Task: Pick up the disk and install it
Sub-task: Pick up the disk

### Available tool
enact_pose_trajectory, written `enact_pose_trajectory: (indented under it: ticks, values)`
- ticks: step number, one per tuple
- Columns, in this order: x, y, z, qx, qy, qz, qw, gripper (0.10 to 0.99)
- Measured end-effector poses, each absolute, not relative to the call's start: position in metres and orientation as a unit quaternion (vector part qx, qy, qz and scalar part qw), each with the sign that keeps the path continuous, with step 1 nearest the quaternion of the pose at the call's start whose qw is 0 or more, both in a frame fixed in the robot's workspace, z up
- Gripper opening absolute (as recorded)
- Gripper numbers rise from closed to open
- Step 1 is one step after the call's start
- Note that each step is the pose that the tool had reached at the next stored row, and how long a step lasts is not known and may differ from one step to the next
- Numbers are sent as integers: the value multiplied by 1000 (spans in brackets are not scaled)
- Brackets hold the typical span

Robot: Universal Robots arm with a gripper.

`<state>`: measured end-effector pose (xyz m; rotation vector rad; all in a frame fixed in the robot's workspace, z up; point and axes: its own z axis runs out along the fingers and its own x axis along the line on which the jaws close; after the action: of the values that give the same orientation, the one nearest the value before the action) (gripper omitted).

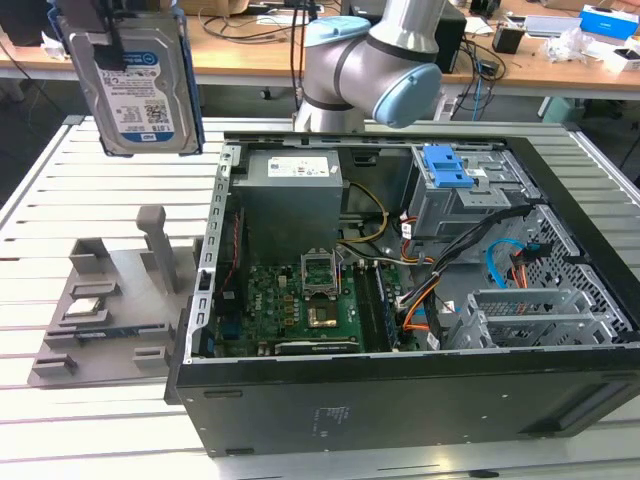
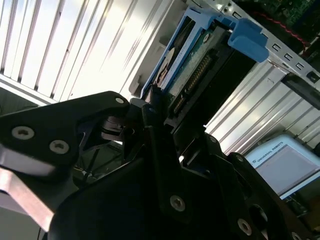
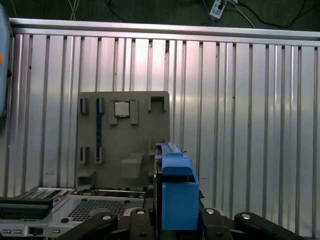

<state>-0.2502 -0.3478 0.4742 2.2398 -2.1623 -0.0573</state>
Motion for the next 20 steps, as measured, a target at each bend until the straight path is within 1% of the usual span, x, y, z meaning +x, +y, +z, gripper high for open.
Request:
enact_pose_trajectory:
  ticks: [20]
  values:
    - [-164,-348,474,719,-694,-18,14,361]
